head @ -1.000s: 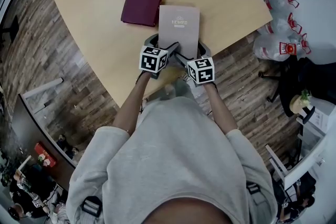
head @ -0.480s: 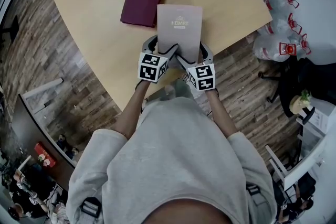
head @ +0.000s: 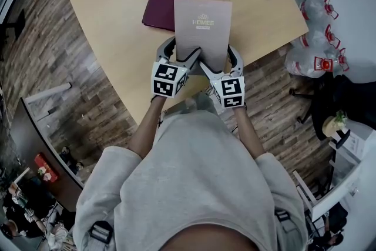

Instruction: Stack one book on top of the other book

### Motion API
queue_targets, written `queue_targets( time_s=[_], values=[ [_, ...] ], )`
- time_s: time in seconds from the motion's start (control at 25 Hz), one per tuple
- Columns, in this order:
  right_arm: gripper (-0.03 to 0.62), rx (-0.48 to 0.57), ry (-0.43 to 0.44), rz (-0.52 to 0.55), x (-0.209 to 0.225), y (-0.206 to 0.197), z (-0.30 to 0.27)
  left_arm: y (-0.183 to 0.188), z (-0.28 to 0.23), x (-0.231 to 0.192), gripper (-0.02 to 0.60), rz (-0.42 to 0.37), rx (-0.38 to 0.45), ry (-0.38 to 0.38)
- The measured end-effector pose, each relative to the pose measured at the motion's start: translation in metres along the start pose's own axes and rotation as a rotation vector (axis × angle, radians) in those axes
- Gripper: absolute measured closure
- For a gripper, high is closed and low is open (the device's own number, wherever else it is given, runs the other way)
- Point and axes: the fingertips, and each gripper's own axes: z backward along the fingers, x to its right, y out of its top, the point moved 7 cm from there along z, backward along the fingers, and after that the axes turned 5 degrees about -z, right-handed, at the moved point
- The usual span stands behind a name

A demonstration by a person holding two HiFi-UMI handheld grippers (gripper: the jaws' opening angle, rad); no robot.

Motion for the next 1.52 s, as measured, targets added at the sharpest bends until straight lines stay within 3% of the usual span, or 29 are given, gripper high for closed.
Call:
queue_targets(
  time_s=[0.72,1.52],
  values=[
    [0.132,0.121,0.122,0.115,-0.041,0.07,-0.037,0.039,0.051,-0.051,0.227,0.012,0.115,0.17],
    [0.138,0.137,0.132,0.142,-0.036,0.124,-0.1,0.079,0.032,-0.117,0.229,0.058,0.164,0.207]
  ],
)
